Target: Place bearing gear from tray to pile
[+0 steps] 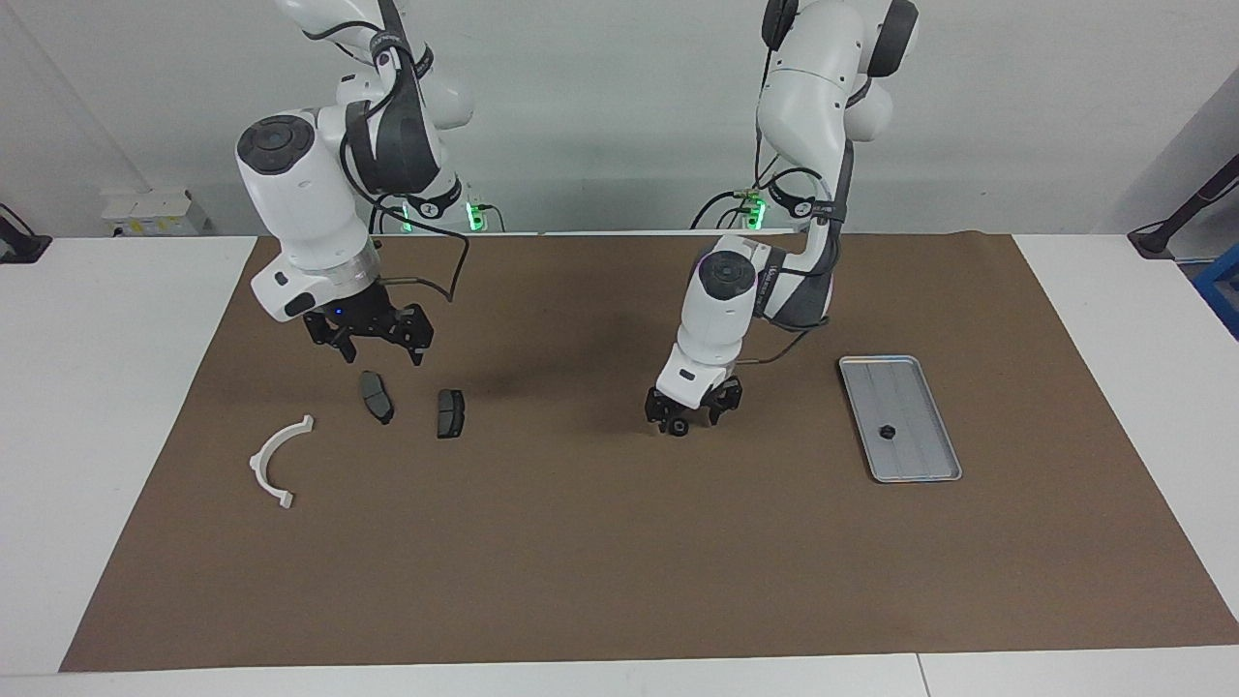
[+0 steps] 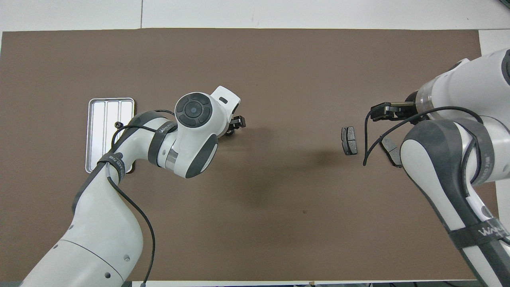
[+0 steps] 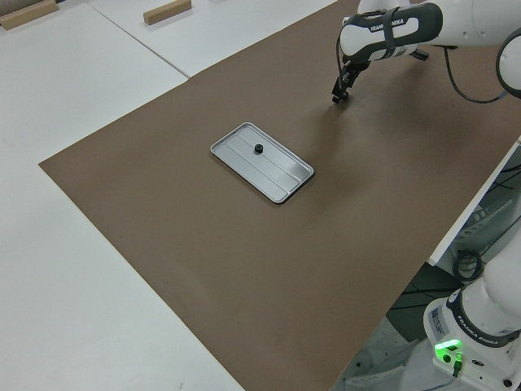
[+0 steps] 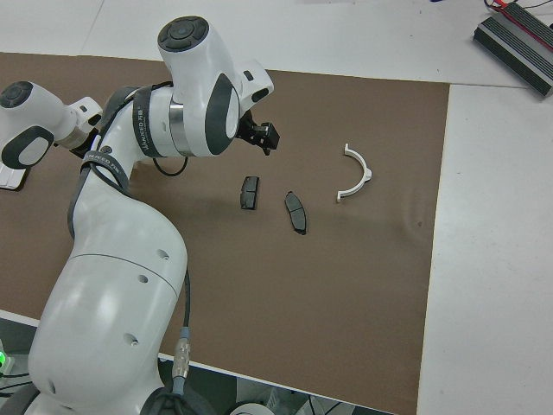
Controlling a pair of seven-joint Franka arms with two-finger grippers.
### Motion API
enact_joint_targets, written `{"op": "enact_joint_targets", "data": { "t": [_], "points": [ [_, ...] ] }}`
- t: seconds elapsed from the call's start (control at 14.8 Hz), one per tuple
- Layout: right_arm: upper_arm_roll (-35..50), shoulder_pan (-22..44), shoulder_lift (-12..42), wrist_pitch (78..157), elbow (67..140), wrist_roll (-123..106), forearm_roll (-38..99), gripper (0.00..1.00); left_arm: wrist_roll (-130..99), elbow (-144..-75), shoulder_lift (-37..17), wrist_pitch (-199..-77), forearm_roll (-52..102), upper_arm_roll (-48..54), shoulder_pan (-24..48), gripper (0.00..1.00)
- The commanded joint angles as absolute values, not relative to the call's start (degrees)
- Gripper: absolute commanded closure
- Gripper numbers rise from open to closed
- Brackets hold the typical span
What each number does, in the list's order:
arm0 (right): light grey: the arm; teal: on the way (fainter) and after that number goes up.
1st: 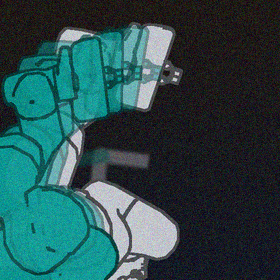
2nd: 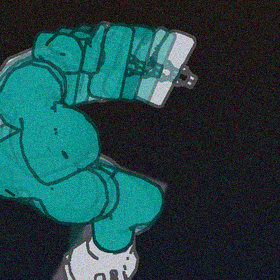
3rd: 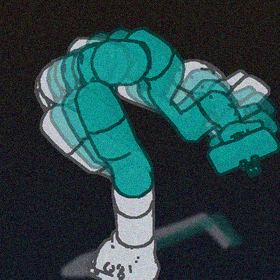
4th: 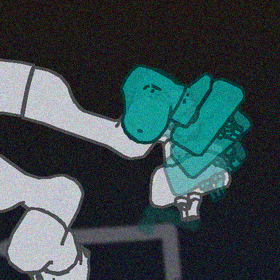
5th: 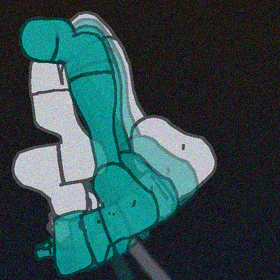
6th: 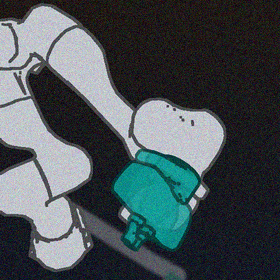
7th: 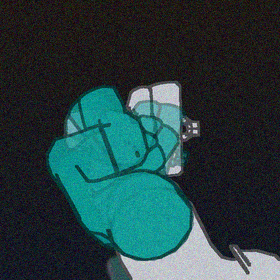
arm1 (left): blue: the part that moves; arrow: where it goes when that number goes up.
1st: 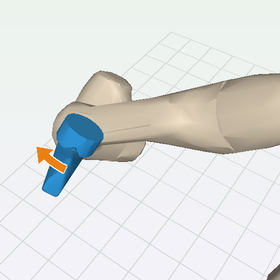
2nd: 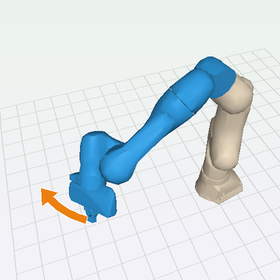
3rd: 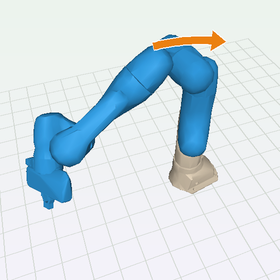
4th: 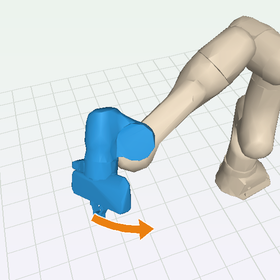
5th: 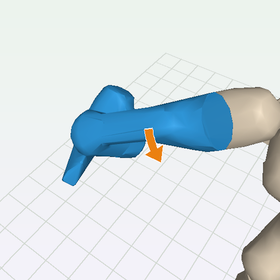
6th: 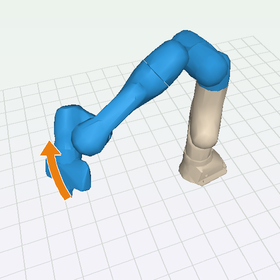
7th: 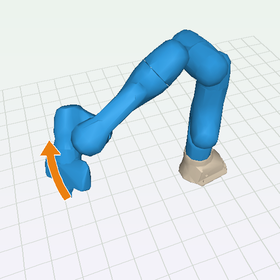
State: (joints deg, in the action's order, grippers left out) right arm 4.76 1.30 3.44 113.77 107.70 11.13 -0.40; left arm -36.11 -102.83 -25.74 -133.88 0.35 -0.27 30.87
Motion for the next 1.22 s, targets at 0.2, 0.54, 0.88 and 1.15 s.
{"op": "enact_joint_targets", "data": {
  "t": [0.2, 0.54, 0.88, 1.15],
  "points": [
    [5.1, 10.17, 4.13, 115.57, 108.55, 24.91, -1.05, 0.0, -18.16, -102.83, -13.56, -118.77, -0.7, -0.09, 14.89, 0.0],
    [5.1, 22.12, 10.79, 123.9, 107.76, 46.97, -1.05, 0.0, -5.82, -102.83, -11.16, -117.24, -0.62, 0.09, 3.27, 0.0],
    [4.75, 30.92, 22.12, 124.63, 97.49, 60.9, -2.54, 0.0, -3.6, -104.15, -12.12, -122.25, 0.09, 0.09, 0.26, 0.0],
    [4.92, 35.42, 34.08, 121.39, 84.76, 70.57, -9.84, 0.0, -3.69, -106.25, -14.85, -127.33, 0.09, 0.09, 0.26, 0.0]
  ]
}}
